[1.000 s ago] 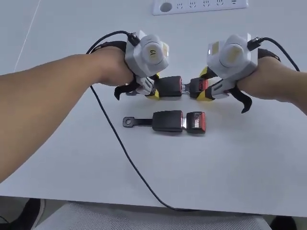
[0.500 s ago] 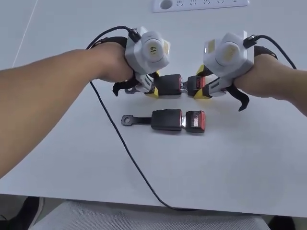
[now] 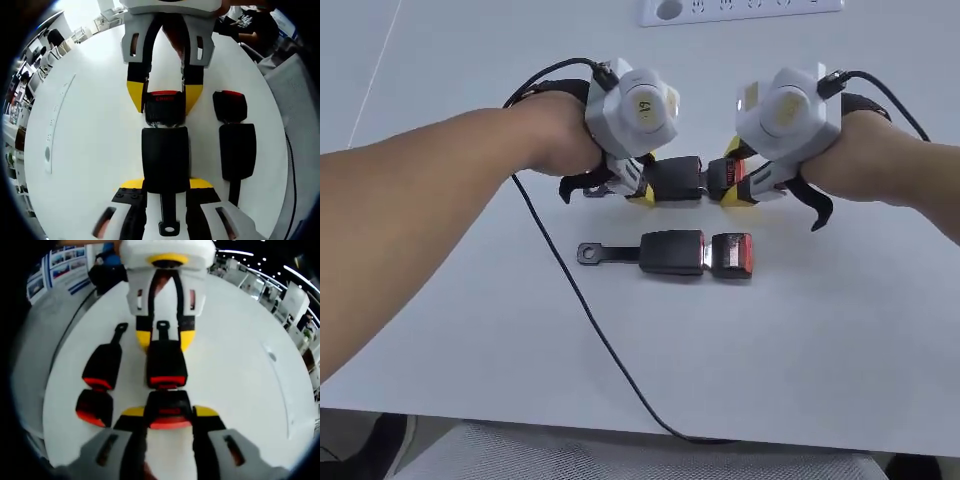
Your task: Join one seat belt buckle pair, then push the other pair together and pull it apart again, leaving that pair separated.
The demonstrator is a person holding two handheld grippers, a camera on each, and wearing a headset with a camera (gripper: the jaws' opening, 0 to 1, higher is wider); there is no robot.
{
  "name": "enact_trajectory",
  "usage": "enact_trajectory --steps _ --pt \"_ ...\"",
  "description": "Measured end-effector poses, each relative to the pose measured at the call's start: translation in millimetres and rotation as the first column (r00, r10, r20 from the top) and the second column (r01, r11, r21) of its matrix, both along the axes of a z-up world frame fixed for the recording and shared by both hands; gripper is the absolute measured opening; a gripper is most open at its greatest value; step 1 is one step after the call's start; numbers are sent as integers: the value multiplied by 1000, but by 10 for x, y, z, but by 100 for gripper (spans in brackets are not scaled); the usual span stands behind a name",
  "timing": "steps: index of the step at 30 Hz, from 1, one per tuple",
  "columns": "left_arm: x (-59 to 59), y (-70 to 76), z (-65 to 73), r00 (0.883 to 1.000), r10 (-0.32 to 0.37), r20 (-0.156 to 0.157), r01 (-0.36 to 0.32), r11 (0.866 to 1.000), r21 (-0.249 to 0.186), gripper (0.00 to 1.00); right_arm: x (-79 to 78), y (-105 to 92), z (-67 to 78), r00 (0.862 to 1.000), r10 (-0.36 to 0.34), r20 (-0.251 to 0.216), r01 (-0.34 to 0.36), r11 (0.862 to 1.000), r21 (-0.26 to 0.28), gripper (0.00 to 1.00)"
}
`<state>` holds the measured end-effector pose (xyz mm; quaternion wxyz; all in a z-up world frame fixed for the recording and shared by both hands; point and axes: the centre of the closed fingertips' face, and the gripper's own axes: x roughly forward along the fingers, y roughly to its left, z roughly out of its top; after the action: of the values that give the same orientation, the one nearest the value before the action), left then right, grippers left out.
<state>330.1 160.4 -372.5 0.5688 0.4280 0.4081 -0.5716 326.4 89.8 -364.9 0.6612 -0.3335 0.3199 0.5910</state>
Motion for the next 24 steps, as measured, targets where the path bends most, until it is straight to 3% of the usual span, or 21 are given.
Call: enact_trajectory --steps 9,24 --pt "-19 -2 10 1000 10 8 -10 1000 9 30 -28 -9 11 1000 2 -1 -2 1000 1 34" --pt "-6 4 2 1000 28 -6 -28 1000 0 30 -46 -93 3 1000 -18 -1 18 1000 -9 34"
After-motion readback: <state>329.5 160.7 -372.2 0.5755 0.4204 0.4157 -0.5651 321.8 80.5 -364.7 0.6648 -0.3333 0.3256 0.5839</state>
